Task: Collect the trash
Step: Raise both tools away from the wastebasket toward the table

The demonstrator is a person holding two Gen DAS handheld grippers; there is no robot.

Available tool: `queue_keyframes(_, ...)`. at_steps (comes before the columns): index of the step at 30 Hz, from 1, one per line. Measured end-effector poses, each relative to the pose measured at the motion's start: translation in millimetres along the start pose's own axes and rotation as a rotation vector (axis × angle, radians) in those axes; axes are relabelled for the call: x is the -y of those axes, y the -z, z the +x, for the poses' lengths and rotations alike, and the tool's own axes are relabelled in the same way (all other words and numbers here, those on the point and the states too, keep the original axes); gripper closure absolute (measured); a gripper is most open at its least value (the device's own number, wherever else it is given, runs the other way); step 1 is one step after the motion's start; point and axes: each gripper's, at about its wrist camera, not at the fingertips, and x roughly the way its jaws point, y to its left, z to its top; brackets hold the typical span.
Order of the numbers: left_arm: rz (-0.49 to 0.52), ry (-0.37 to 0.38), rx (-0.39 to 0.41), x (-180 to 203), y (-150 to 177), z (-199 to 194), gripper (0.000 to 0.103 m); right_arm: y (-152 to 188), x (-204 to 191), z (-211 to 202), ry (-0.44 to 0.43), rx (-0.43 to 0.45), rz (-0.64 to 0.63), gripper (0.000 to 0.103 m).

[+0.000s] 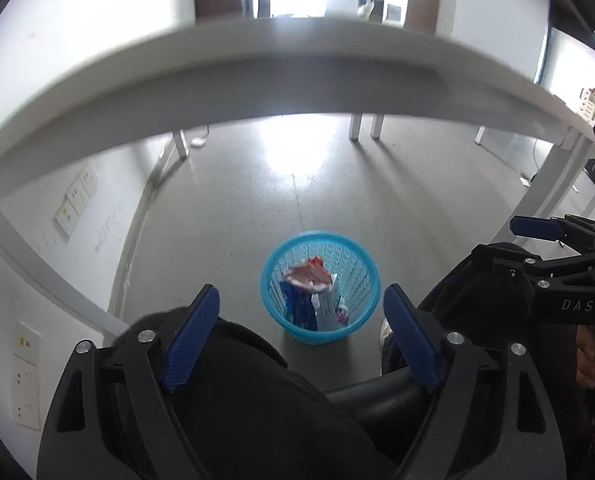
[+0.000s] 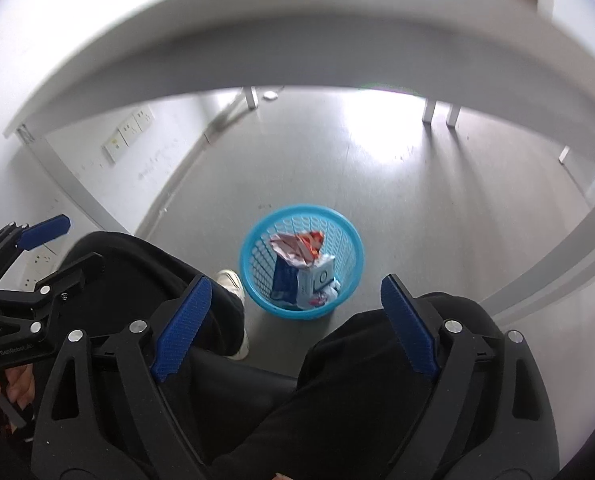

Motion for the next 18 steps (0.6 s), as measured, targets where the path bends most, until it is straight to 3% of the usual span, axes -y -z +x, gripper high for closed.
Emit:
queue_keyframes(1,0.024,-0.009,0.032,3.0,0.9,-8.6,0.009,1.1,-1.7,-8.9,-0.001,0.019,-0.005,0.015)
queue_keyframes(5,0.035,0.01,0.082,5.4,5.6,-36.7,0.007,2.8,-10.2,-43.4,0.022,0.113,-0.023,0.009)
queue_keyframes(8,-0.004,0.039,0.09,-1.3,2.7,-48.9,0.006,1.3,-14.8,-63.9,0.027,0.168,-0.037,0.009)
queue_keyframes(18,-0.033,0.039,0.187,-11.6,-16.9,-97.4,0.006,-13.1,-15.3,-105.1,-0.01,0.278,-0.011,0.009)
